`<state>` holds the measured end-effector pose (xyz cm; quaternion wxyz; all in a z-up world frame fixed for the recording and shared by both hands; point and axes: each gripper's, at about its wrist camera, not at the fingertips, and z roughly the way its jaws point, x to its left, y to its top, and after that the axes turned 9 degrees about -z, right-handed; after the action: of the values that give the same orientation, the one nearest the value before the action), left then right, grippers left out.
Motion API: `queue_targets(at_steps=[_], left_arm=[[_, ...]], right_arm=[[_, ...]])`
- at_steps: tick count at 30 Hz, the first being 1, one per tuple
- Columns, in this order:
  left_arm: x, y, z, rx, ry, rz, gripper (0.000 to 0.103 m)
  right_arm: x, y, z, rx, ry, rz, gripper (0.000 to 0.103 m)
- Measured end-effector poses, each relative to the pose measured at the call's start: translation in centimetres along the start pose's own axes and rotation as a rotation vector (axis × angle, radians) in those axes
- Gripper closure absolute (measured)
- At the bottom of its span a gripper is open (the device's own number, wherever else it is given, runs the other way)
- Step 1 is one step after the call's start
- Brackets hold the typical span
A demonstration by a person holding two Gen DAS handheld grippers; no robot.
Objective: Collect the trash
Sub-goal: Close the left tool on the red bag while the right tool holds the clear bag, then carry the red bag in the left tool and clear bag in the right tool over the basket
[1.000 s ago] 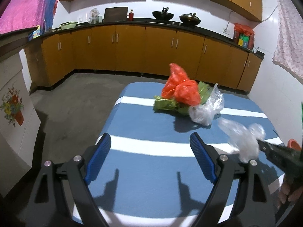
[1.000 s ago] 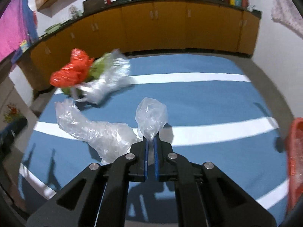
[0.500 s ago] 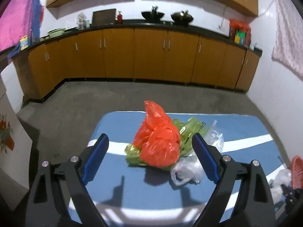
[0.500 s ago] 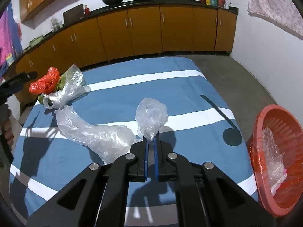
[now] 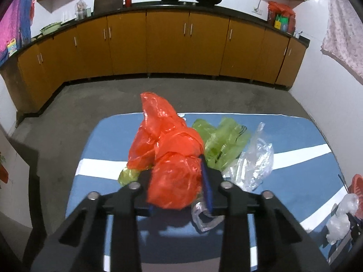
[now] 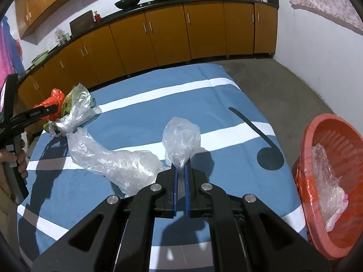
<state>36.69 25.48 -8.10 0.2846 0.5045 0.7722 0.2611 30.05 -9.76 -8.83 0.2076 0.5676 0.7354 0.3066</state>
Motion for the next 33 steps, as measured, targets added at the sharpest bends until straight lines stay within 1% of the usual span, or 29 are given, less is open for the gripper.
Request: queue_targets(at_steps=[5,8,12,15,20,25,33], left_arm=[[0.0,-0.5,-2.5,-0.04,-0.02,0.004,0.074],[-0.2,-1.2,-4.6,-0.063,-0.025,0.027,0.074],[-0.6,-2.5,-8.0,-0.088,-0.068,0.036,0.074],[-1.7,-3.5,-9.9,-0.088,-0.106,0.046,0.074],[-4.4,-6.3,-13.0,-0.071,-0.197,0.075,0.074],[-7.5,-8.4,-15.3,-0.053,-0.279,0.105,0.074],[-13.7,-11.6,-18.0,-0.061,-0.372,0.201,0.074]], right_arm=[[0.0,-0.4,-1.1,-0.011,0.001,-0.002,0.098],[0.0,-0.5,-1.9,-0.018,-0.001,-0.003,0.097],[-0.1,-1.1,-3.0,-0.021,-0.011,-0.001,0.098],[-0.3,-1.6,-4.1,-0.025,-0.025,0.003,0.098],[-1.3,-2.5,-6.6,-0.045,-0.055,0.018,0.098],[-2.7,-3.6,-9.4,-0.071,-0.111,0.029,0.098],[-6.0,-5.2,-13.3,-0.112,-0.216,0.062,0.098]])
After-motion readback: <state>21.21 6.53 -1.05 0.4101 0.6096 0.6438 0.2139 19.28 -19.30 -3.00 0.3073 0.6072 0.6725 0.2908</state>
